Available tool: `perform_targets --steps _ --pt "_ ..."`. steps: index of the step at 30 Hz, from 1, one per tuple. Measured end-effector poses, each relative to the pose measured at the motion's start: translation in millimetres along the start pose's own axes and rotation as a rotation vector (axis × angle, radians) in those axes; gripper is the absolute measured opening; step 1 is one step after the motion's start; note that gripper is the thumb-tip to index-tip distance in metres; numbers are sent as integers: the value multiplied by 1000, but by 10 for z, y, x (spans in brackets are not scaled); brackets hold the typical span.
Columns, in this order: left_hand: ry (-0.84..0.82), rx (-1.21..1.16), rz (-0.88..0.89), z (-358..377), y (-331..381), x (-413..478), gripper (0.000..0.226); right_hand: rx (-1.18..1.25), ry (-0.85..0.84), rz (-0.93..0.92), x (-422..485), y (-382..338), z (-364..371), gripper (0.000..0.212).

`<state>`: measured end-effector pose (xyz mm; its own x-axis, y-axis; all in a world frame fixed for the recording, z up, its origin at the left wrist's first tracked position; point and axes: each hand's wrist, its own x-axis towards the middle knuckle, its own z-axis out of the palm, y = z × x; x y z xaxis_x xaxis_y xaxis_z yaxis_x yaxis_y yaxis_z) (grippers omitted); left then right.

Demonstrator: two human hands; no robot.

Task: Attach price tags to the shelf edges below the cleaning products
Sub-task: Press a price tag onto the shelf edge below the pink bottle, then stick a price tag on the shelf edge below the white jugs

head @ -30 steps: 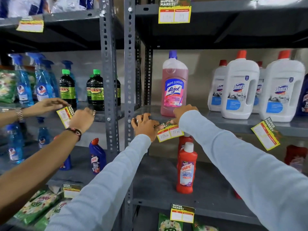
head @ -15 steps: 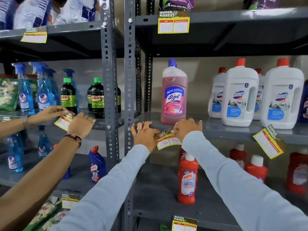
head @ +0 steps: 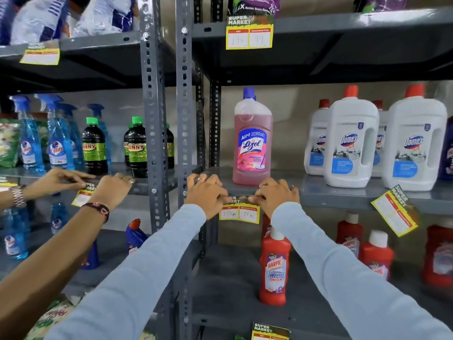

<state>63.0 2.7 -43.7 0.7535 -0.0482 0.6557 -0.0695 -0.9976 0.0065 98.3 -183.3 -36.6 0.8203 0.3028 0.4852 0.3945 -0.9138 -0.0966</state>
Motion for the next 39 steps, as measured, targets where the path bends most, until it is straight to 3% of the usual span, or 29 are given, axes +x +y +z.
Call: perform_targets --steps 8,15,20,23,26,28,30,33,36,39 --pt "-112 107 -18 -91 61 190 27 4 41 55 74 -47 22 33" --pt "-76 177 -115 -85 82 230 39 141 147 169 95 45 -45 41" --pt "-39 -131 -224 -98 98 203 43 253 76 167 101 123 -179 40" --pt "-21 -330 -318 -127 116 129 33 392 49 160 32 282 -251 29" --pt "34 -231 -231 -96 126 34 26 475 151 54 -191 641 -294 22" --pt "71 -196 -195 -97 248 10 40 477 276 -5 -453 989 -318 23" --pt "148 -215 -149 -121 468 32 53 465 409 56 -707 1333 -356 27" --pt "199 -376 2 -127 1146 138 44 334 593 263 -997 1996 -472 42" --pt "100 -444 179 -50 1937 319 37 157 462 456 -1147 2617 -611 53" --pt "-55 -371 284 70 2699 524 40 -96 236 475 -1186 3035 -599 54"
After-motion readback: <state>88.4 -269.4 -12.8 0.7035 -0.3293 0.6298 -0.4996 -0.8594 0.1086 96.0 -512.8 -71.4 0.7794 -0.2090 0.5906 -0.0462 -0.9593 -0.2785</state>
